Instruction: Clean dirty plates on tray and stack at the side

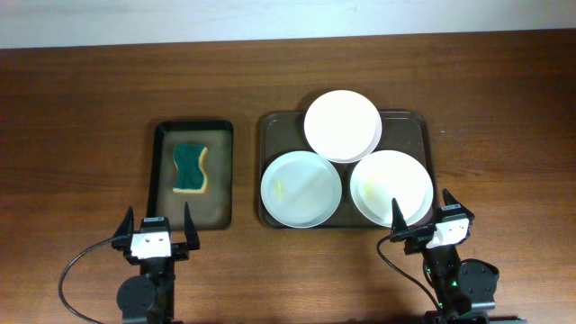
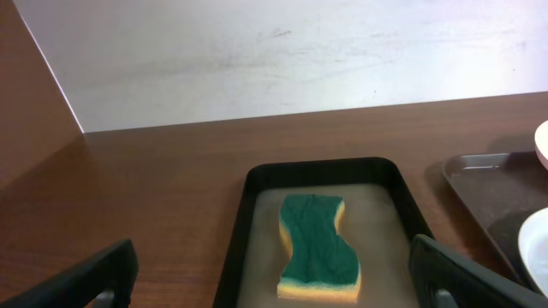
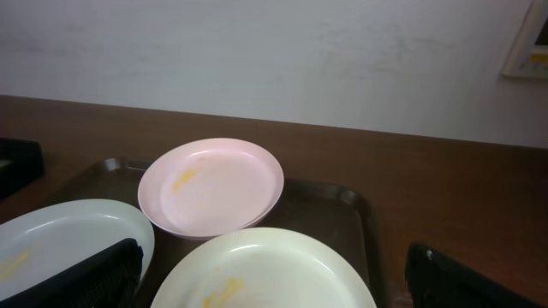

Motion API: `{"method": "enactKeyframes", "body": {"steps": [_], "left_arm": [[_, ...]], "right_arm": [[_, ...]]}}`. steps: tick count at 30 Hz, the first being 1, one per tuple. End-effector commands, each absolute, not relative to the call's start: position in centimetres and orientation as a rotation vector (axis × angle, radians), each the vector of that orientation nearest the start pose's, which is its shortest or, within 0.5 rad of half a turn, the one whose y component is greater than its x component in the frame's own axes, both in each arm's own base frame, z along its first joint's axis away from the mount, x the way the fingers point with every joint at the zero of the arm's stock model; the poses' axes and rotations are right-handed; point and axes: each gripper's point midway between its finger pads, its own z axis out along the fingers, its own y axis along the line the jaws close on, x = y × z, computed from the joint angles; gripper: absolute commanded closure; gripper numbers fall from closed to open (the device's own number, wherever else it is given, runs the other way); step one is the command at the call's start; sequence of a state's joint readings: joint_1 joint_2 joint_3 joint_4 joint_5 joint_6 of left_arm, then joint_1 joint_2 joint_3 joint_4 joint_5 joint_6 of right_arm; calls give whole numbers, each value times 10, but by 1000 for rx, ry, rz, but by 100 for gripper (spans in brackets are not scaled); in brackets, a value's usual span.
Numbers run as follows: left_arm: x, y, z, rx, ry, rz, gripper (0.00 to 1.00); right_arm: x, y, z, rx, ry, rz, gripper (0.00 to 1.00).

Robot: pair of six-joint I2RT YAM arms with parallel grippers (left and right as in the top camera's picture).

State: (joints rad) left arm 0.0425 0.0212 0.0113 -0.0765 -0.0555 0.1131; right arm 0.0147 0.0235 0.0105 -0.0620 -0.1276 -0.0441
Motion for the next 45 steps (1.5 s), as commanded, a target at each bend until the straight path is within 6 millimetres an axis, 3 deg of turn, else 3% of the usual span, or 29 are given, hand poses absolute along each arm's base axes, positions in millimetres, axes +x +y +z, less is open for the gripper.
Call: {"method": "enactKeyframes", "body": {"steps": [1, 21, 22, 24, 26, 28, 30, 34, 37, 41, 45], "left_arm": [[246, 20, 154, 36, 1662, 174, 1], [246, 19, 159, 35, 1642, 174, 1], [247, 14, 163, 40, 1625, 127, 1], [244, -29, 164, 139, 1617, -162, 0], [228, -76, 181, 315, 1537, -444, 1], [200, -113, 206, 545, 1389, -611, 1], [180, -128, 225, 683, 1261, -642, 1], [159, -131, 266, 773, 1023, -539, 1], [153, -125, 291, 737, 927, -471, 1], [168, -100, 323, 549, 947, -384, 1], [189, -83, 346, 505, 1072, -231, 1]], "right_arm": [[245, 26, 155, -140, 1650, 90, 2], [245, 26, 155, -140, 1650, 90, 2], [245, 26, 155, -140, 1650, 90, 2], [245, 26, 155, -140, 1650, 90, 2], [245, 26, 155, -140, 1650, 90, 2], [245, 26, 155, -140, 1650, 90, 2], [245, 26, 155, -140, 1650, 90, 2], [245, 26, 155, -140, 1650, 90, 2], [245, 26, 155, -140, 1650, 90, 2], [245, 26, 155, -140, 1650, 90, 2], [245, 26, 155, -140, 1650, 90, 2]]}}
